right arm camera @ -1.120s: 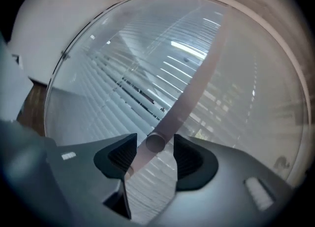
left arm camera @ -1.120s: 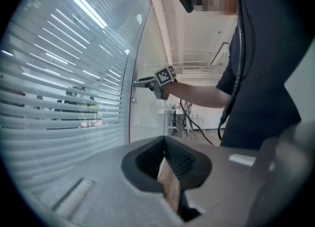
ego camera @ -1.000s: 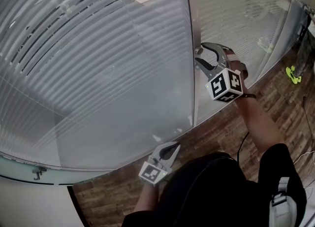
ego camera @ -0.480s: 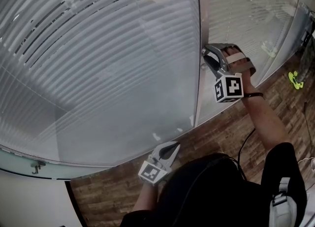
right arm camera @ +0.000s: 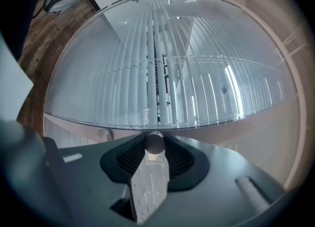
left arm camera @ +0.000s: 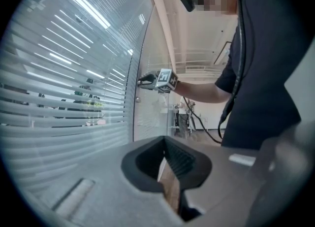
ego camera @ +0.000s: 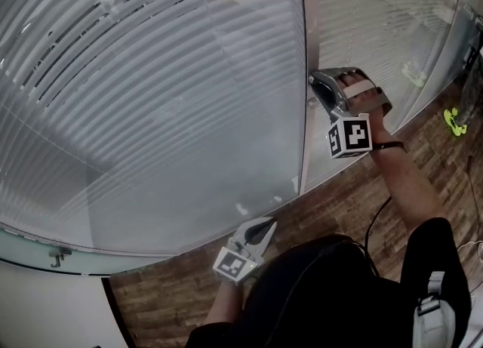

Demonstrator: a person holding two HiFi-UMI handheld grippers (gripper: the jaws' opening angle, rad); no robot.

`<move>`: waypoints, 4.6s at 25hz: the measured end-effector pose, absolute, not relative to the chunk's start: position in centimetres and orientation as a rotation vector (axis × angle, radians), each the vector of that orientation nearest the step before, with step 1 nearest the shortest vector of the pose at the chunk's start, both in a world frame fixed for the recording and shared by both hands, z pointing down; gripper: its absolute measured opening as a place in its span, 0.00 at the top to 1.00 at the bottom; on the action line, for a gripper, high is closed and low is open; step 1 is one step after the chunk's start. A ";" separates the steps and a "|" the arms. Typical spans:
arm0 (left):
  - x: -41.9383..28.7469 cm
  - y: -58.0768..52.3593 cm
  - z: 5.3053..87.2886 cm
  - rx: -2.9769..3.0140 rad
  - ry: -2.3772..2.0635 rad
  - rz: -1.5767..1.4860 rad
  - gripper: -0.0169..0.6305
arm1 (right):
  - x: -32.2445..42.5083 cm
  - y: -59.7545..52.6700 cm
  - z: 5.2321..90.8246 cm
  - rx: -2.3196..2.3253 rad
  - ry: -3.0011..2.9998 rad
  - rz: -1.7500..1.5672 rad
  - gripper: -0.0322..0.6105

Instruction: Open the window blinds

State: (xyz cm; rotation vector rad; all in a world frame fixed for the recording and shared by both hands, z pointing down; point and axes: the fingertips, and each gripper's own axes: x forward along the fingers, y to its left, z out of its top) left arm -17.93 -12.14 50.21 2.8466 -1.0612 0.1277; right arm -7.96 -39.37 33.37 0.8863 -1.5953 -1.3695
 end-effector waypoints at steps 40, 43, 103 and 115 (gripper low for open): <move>-17.7 -11.8 50.4 2.843 -1.055 0.143 0.97 | -7.2 -39.9 31.9 1.241 -2.356 -0.625 0.75; -17.8 -11.8 50.7 2.838 -1.056 0.143 0.97 | -7.2 -40.1 32.2 1.255 -2.434 -0.524 0.75; -17.8 -11.7 52.3 2.808 -1.034 0.136 0.97 | -5.6 -39.8 32.2 1.428 -2.805 -0.018 0.71; -17.5 -12.0 52.1 2.817 -1.026 0.156 0.97 | -2.2 -35.2 34.7 1.417 -2.966 0.012 0.82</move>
